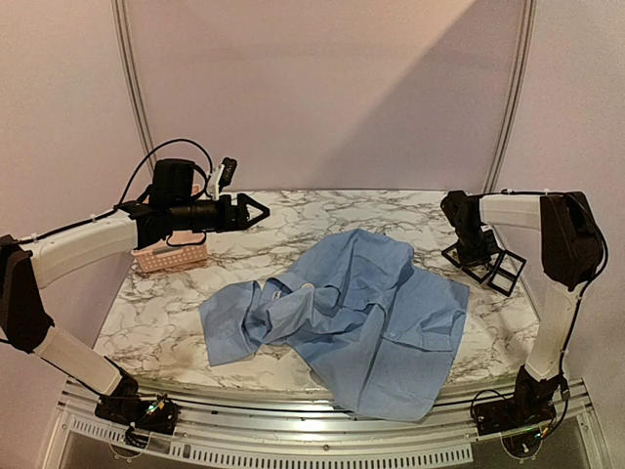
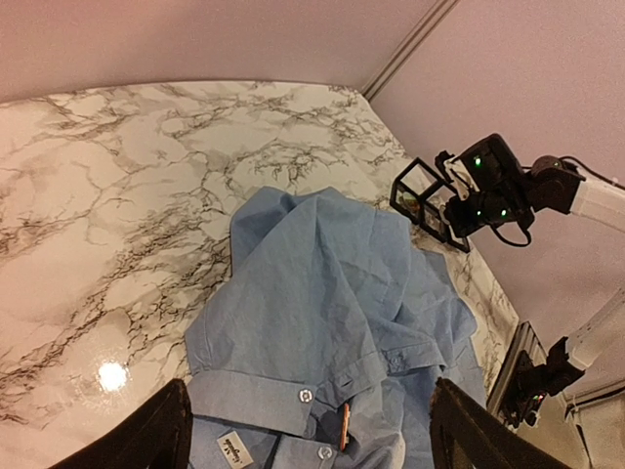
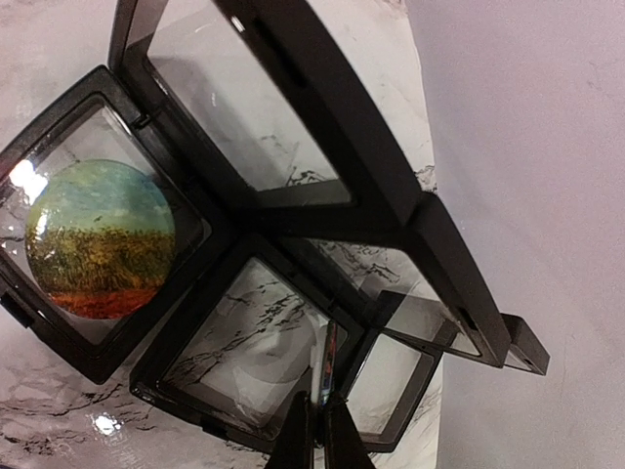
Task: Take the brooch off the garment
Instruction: Place the brooch in the brooch box.
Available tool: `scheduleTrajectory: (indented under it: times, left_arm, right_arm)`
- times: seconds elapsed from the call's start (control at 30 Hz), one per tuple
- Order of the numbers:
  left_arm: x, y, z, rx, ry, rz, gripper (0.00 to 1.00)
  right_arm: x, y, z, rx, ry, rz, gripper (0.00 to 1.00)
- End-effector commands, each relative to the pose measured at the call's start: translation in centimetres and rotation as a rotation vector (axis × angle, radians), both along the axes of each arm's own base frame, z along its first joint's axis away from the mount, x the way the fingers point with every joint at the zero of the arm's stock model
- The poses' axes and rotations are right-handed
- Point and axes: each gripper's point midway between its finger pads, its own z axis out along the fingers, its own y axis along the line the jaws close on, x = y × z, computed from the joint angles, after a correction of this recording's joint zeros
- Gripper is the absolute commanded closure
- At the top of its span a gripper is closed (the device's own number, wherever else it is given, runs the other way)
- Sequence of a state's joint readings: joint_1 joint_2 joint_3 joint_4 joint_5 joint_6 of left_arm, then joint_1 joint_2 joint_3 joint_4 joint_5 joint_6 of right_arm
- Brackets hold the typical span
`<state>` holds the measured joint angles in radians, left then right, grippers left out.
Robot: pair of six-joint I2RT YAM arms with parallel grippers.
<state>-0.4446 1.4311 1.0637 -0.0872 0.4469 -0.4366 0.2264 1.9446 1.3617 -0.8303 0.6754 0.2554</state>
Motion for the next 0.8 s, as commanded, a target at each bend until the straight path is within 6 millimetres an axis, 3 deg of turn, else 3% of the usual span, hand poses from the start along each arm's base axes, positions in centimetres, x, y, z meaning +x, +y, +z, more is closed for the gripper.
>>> scheduleTrajectory:
  times: [0.0, 0.33, 0.53, 0.77]
  left_arm:
    - [0.3, 0.0, 0.1, 0.003, -0.004, -0.007, 0.16]
    - [0.3, -0.2, -0.3, 0.0, 0.01, -0.016, 0.16]
    - [0.3, -0.2, -0.3, -0.002, 0.01, -0.018, 0.16]
    - [0.2, -0.3, -0.4, -0.001, 0.015, -0.022, 0.16]
  right_arm:
    - [0.8, -0.3, -0.3, -0.015, -0.012, -0.004, 1.0]
    - [0.9, 0.0, -1.4, 0.001, 0.015, 0.002, 0.99]
    - [1.2, 0.6, -1.4, 0.047, 0.001, 0.005, 0.85]
    - [1.5, 1.6, -1.3, 0.113, -0.011, 0.011, 0.79]
